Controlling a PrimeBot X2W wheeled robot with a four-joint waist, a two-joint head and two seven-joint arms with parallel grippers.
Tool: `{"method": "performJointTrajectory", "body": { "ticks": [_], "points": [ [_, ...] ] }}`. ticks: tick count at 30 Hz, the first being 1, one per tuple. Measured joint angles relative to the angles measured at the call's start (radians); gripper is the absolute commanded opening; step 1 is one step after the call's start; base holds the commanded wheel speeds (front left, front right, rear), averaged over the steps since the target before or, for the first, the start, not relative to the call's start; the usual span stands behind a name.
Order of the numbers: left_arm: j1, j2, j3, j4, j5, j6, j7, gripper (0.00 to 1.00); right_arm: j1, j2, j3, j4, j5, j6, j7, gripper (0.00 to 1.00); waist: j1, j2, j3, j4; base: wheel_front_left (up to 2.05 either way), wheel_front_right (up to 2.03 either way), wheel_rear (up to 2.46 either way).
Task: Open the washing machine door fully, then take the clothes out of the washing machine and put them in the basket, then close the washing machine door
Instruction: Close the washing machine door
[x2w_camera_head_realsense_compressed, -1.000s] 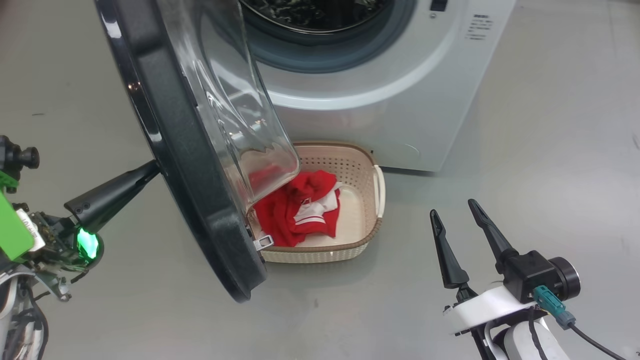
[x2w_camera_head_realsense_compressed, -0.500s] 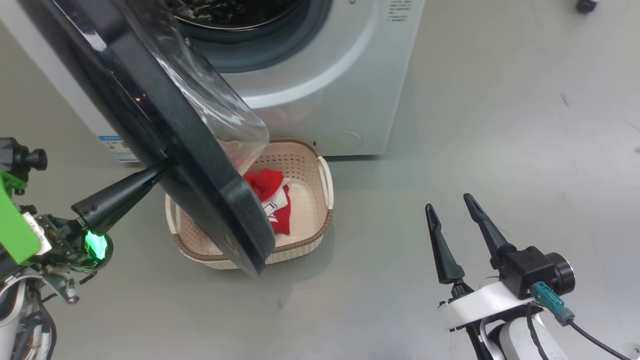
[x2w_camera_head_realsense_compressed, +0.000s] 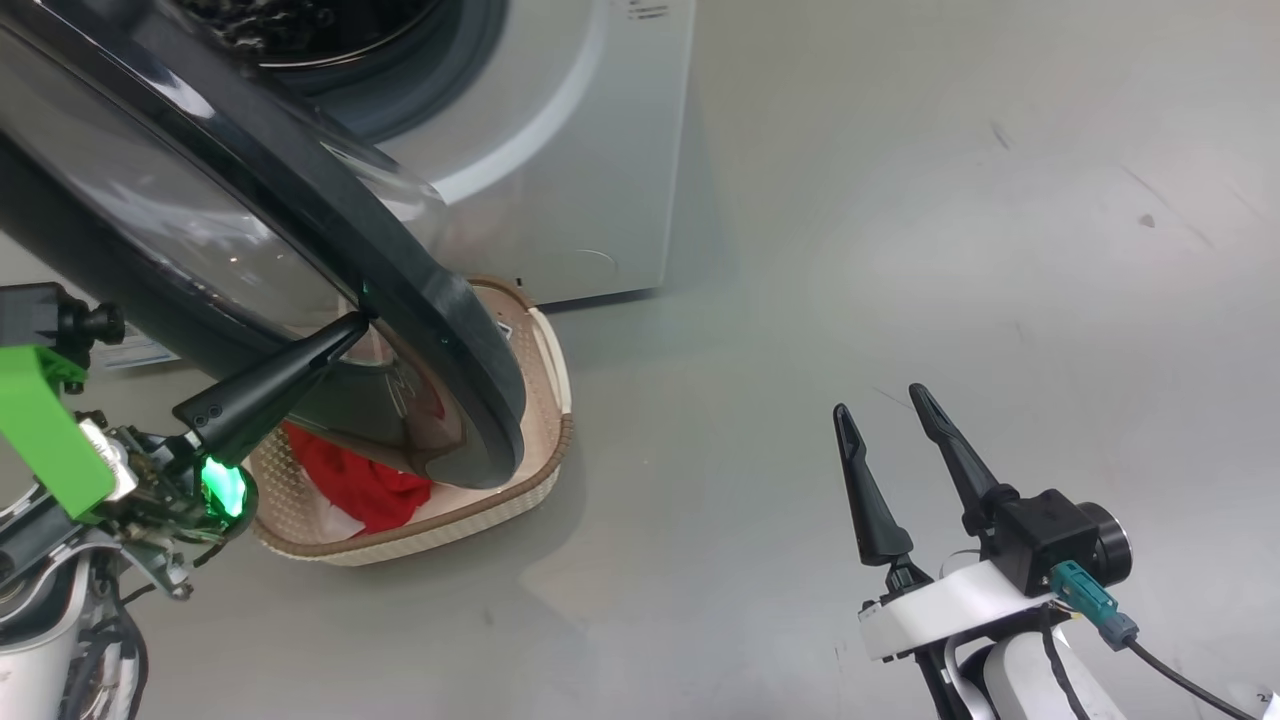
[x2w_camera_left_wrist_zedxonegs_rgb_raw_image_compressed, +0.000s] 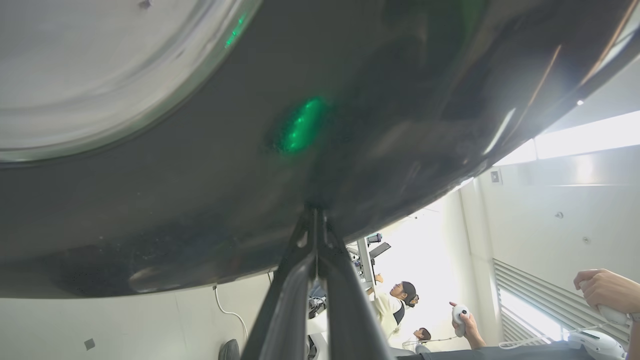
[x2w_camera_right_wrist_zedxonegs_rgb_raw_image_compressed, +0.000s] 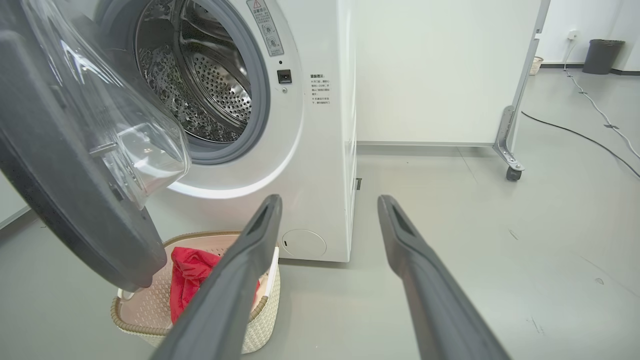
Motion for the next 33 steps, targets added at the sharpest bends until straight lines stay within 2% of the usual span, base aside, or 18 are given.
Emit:
{"method": "performJointTrajectory", "body": {
  "ticks": [17, 33],
  "points": [
    [-0.134, -0.015, -0.007, 0.051, 0.020, 0.016, -0.043, 0.00, -0.009, 0.001, 0.017, -0.024, 0.019, -0.018, 0.000, 1.00, 0.0000, 0.0000, 0.056, -0.144, 0.00, 0.00, 0.00],
    [-0.319, -0.041, 0.012, 0.135, 0.034, 0.037, -0.112, 0.00, -0.037, 0.002, 0.029, -0.057, 0.050, -0.035, 0.000, 1.00, 0.0000, 0.0000, 0.144, -0.198, 0.00, 0.00, 0.00]
  ]
}}
